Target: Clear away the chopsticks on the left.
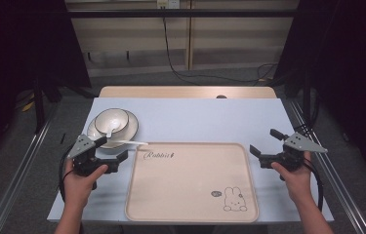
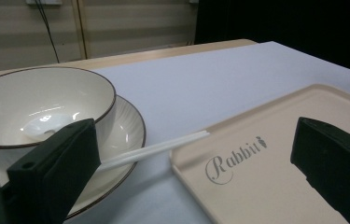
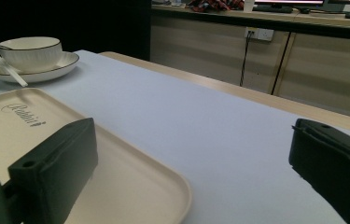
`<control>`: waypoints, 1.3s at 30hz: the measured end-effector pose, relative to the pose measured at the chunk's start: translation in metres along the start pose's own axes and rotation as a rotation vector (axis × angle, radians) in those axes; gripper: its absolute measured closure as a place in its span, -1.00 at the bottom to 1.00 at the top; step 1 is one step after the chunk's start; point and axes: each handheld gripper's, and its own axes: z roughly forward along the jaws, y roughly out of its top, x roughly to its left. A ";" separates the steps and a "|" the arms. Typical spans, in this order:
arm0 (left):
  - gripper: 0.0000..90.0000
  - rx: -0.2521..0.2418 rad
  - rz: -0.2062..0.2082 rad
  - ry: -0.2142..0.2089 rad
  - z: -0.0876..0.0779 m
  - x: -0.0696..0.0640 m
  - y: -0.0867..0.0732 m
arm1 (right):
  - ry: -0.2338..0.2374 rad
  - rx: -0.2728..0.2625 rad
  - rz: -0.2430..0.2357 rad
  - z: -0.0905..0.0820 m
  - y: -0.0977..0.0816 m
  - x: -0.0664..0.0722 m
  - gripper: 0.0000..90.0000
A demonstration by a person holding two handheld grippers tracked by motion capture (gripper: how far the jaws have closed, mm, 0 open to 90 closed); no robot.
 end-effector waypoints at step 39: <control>-0.98 0.068 -0.011 -0.101 0.057 -0.015 0.024 | 0.038 -0.001 -0.007 0.008 0.003 0.003 -0.98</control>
